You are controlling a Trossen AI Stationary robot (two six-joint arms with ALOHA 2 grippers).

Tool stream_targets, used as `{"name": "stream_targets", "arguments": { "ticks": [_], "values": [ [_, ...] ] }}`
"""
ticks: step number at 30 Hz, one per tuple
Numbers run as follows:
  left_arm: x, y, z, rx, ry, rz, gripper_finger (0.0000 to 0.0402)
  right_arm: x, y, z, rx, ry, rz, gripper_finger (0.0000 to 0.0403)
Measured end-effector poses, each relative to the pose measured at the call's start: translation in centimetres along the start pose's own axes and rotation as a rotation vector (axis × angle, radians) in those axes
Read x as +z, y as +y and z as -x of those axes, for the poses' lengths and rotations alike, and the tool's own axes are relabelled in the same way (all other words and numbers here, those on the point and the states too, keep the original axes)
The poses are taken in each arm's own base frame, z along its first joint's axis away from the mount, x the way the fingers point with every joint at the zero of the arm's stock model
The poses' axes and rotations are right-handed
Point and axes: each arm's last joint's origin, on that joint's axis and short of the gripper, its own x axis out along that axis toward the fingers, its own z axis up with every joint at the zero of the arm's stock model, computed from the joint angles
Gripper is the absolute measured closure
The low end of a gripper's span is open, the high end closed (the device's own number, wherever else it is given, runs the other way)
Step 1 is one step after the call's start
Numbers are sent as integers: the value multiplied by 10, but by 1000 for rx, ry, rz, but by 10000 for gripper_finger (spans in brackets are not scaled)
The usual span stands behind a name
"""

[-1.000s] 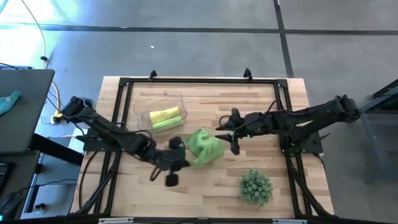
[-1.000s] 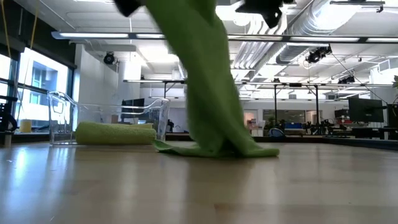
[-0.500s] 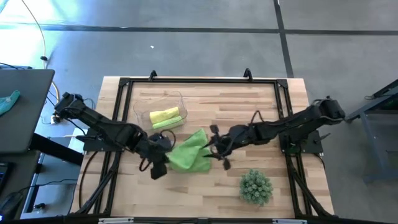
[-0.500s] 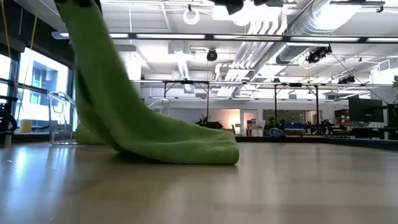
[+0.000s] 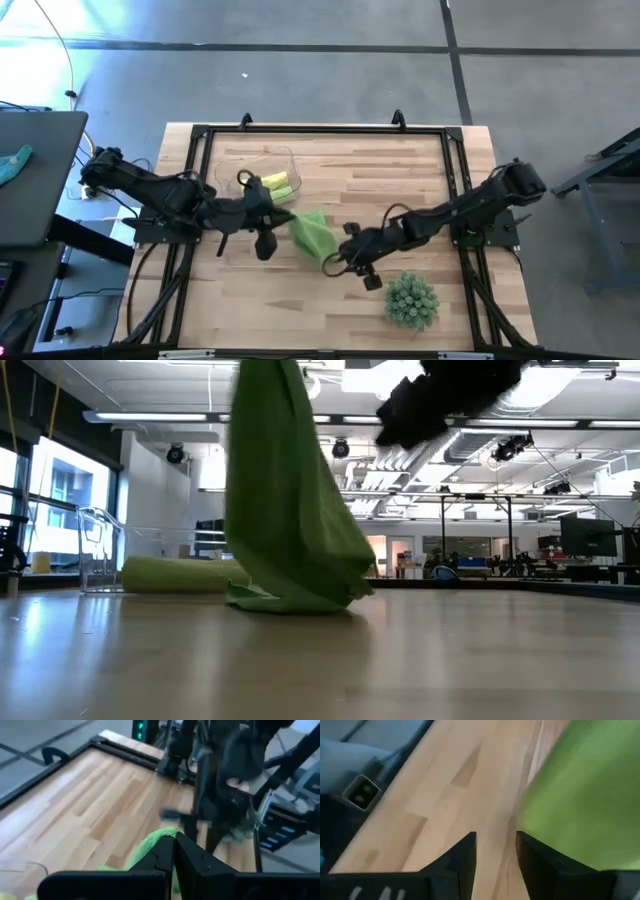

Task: Roll microfiber towels into tight, uniform cylinder then place into a basket
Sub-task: Fold the green towel

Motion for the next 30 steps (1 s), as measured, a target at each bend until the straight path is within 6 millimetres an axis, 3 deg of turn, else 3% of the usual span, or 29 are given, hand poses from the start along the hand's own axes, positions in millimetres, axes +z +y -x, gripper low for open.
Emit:
{"name": "stream_targets", "arguments": {
  "ticks": [5,12,21,26,30],
  "values": [
    [1,7,-7,41,9,0,401,-11,-1,-41,-104,-17,-17,275],
    [3,11,-20,78,7,14,401,-24,-8,-71,-329,-35,-95,275],
    [2,14,-25,91,20,6,401,-34,-20,-80,-503,-18,-140,275],
    [0,11,-24,57,44,21,401,-38,-38,-76,-673,57,-35,275],
    [-4,10,-30,73,73,22,401,-39,-48,-75,-676,71,-30,274]
  ]
}}
